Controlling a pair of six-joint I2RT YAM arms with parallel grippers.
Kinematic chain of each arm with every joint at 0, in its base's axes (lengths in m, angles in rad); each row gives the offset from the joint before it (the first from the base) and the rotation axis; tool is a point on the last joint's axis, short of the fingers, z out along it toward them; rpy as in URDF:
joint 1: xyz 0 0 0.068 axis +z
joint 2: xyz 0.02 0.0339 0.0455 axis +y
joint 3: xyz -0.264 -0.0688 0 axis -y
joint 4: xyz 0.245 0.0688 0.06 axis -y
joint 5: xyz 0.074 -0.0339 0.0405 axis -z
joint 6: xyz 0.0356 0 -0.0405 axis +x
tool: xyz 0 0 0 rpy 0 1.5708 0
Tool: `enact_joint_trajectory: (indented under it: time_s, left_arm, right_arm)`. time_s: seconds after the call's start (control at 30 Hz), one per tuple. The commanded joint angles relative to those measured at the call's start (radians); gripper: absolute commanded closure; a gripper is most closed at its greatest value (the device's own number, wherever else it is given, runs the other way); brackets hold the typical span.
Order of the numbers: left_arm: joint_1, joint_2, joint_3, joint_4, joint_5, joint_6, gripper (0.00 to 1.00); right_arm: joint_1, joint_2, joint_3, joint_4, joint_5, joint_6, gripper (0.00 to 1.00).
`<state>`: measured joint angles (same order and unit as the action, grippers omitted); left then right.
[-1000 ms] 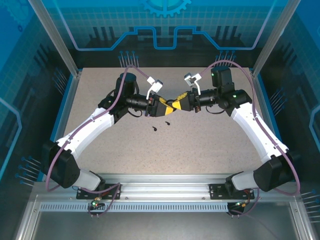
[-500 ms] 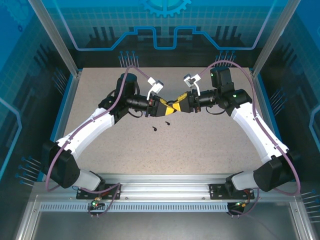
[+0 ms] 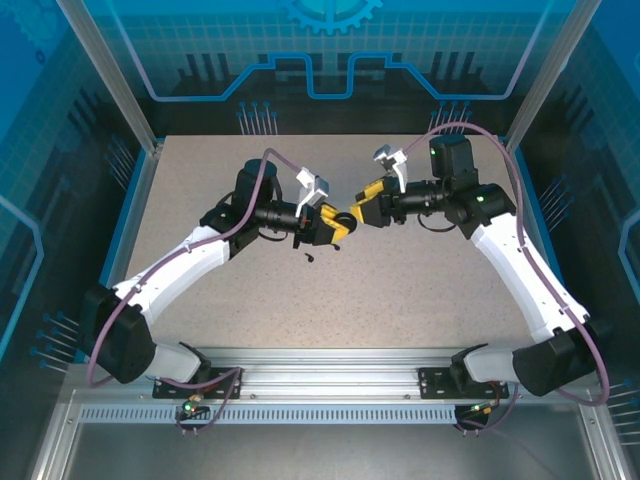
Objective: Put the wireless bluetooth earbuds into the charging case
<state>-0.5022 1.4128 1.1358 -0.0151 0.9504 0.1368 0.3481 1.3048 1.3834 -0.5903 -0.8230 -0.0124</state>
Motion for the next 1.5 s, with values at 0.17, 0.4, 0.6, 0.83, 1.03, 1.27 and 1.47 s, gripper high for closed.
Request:
enact_joint_trajectory:
  time_s: [0.17, 0.4, 0.6, 0.83, 1.03, 1.27, 1.47]
  left_arm:
    - [-0.005, 0.006, -0.024, 0.068, 0.02, 0.102, 0.91]
    - [-0.005, -0.03, -0.045, 0.109, 0.043, 0.088, 0.92]
    - [-0.006, -0.045, -0.059, 0.139, 0.075, 0.069, 0.93]
    - [-0.007, -0.057, -0.077, 0.176, 0.098, 0.055, 0.93]
    - [-0.01, -0.063, -0.09, 0.193, 0.108, 0.045, 0.93]
    - [-0.01, -0.063, -0.118, 0.269, 0.108, -0.028, 0.93]
    - [-0.013, -0.06, -0.139, 0.318, 0.109, -0.072, 0.93]
  right_arm:
    - [0.044, -0.065, -0.006, -0.109, -0.007, -0.245, 0.45]
    - [0.069, -0.046, 0.019, -0.198, -0.014, -0.331, 0.44]
    - [0.072, -0.018, 0.027, -0.201, 0.023, -0.331, 0.44]
    - [0.074, -0.001, 0.035, -0.189, 0.005, -0.318, 0.44]
    - [0.074, 0.002, 0.037, -0.159, 0.044, -0.288, 0.44]
    - [0.073, 0.007, 0.037, -0.12, 0.144, -0.233, 0.43]
    - [0.073, -0.004, 0.029, -0.076, 0.221, -0.19, 0.44]
